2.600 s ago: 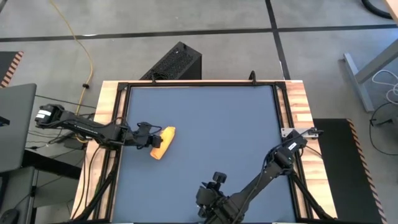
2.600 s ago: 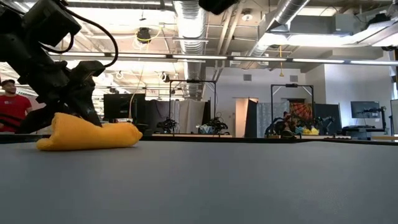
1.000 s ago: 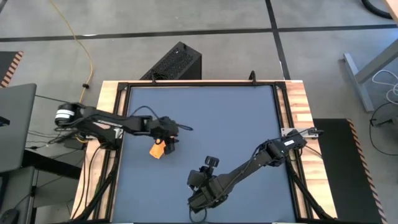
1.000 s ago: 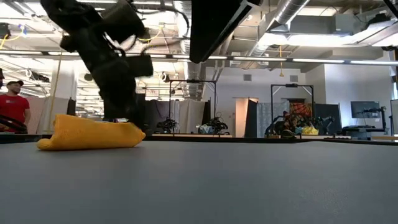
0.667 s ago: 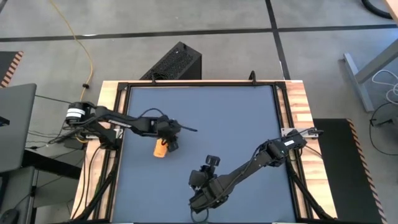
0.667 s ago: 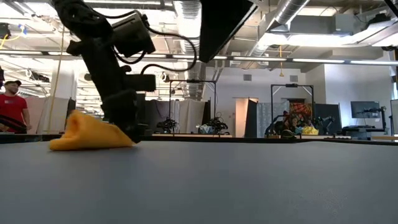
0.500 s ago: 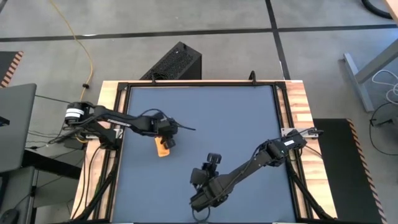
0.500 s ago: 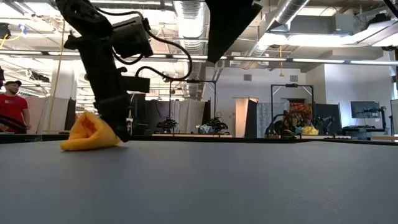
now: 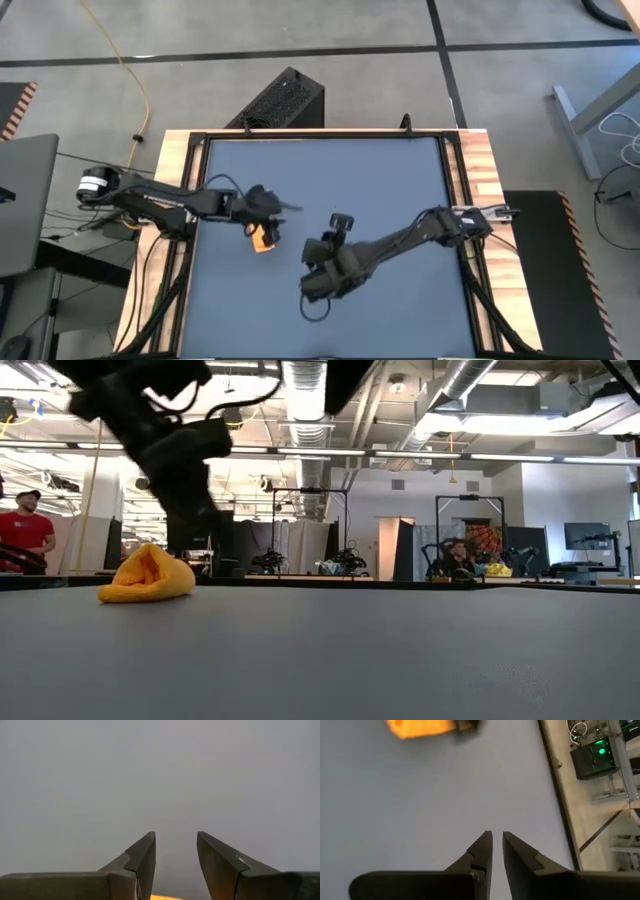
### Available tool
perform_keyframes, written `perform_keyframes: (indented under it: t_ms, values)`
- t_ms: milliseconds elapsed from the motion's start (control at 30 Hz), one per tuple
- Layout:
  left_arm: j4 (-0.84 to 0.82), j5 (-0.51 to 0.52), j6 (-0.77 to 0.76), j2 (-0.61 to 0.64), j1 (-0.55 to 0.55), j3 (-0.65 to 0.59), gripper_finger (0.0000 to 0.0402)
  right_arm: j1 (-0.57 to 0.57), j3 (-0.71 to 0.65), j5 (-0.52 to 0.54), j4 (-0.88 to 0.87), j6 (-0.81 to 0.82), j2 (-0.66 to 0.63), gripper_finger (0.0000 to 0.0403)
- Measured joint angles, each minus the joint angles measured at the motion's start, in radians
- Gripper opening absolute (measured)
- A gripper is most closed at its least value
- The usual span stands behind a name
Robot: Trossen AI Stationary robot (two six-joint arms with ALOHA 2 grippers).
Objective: Roll towel
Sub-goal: Roll the orange microfiber towel
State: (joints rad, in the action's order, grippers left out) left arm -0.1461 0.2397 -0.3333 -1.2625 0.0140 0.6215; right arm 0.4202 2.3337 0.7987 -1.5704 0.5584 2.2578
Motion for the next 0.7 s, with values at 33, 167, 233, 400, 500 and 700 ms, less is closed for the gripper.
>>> perform_keyframes:
  t_ms: [33,167,233,400,500,700]
  values:
    - [0.034,-0.001,-0.005,-0.001,0.025,-0.025,0.0132,-0.011,0.0,0.0,0.0,-0.008,-0.022,0.0068]
    - [0.083,0.064,-0.029,0.0,0.112,-0.098,0.0132,-0.05,-0.025,0.0,0.002,-0.041,-0.127,0.0058]
    - [0.081,0.097,-0.043,0.005,0.145,-0.125,0.0132,-0.069,-0.083,0.009,0.006,-0.029,-0.19,0.0054]
    - [0.125,0.117,-0.082,0.009,0.208,-0.185,0.0132,-0.11,-0.385,0.008,0.102,0.028,-0.379,0.005]
    - [0.164,0.135,-0.115,0.002,0.245,-0.219,0.0132,-0.136,-0.66,-0.054,0.291,0.05,-0.54,0.005]
    - [0.209,0.142,-0.146,0.005,0.285,-0.253,0.0132,-0.191,-1.194,-0.305,0.935,-0.023,-0.912,0.005]
